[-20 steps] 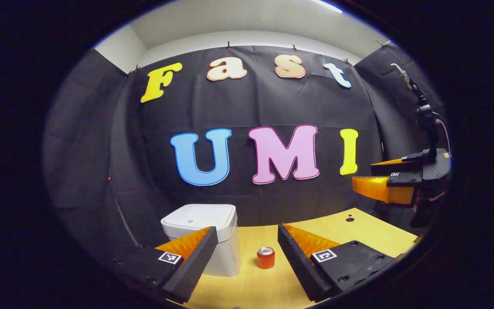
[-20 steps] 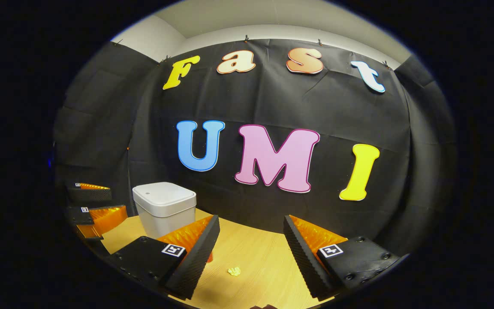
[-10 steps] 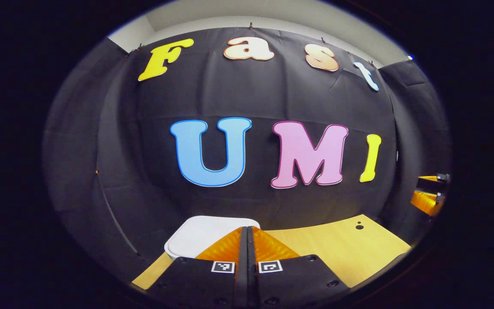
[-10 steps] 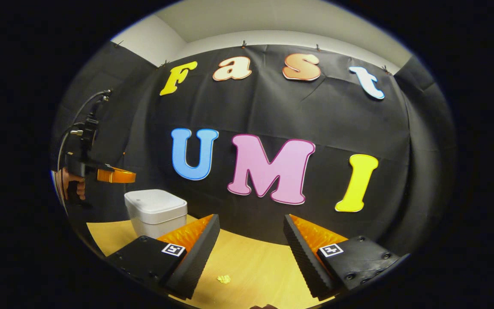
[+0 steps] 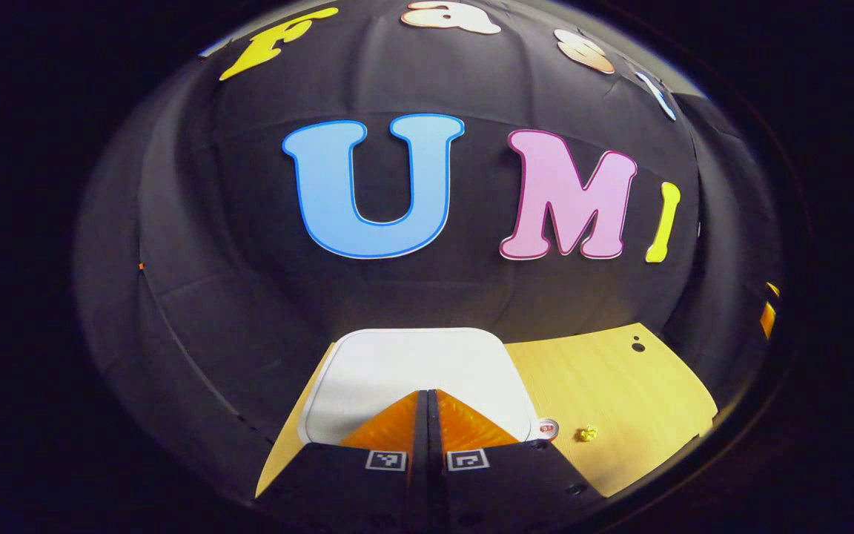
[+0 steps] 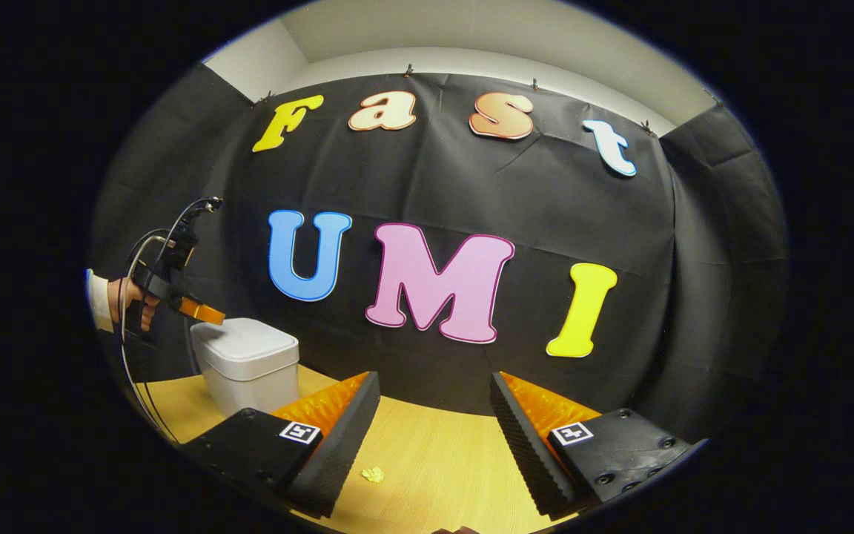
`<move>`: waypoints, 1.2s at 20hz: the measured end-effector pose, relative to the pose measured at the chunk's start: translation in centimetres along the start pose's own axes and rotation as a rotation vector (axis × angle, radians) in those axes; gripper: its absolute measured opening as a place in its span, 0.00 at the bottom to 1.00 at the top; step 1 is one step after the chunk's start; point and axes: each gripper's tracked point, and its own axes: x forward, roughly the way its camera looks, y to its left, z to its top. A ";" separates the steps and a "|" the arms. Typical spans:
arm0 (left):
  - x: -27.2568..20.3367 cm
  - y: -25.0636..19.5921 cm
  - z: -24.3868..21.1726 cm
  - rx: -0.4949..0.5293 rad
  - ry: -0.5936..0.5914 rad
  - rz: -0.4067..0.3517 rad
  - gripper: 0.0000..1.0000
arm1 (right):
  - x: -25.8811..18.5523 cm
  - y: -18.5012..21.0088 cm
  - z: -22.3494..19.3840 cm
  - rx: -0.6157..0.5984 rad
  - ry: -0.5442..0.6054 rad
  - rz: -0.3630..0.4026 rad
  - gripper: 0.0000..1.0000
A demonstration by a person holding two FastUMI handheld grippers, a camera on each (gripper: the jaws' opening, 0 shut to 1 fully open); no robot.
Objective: Press the lid of the desktop garbage bin to open it, pick up the crumpled paper on the desktop and throw it into the bin, then pick up the pop can on the desktop and drop it into the bin, and finally close the garbage bin lid.
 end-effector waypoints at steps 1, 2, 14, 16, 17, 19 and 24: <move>0.5 0.3 -0.6 -0.002 0.024 -0.003 0.05 | 0.0 0.2 -0.3 0.002 0.011 -0.003 0.96; 1.1 0.4 -1.3 -0.002 0.053 -0.005 0.06 | 0.1 0.4 -0.6 0.007 0.022 -0.002 0.96; -0.8 1.0 2.1 0.060 -0.081 0.083 0.06 | 3.9 5.2 -7.1 0.130 0.226 0.106 0.97; -2.3 0.0 4.6 0.067 -0.151 0.072 0.06 | 4.6 5.0 -7.4 0.136 0.231 0.100 0.97; -3.5 -0.1 5.1 0.078 -0.170 0.081 0.06 | 4.9 5.1 -8.0 0.131 0.238 0.101 0.97; -4.6 -0.8 5.8 0.103 -0.200 0.084 0.06 | 5.5 5.3 -8.7 0.111 0.240 0.107 0.97; -7.8 -2.1 6.4 0.077 -0.235 0.069 0.07 | 7.8 6.3 -11.9 0.074 0.280 0.138 0.97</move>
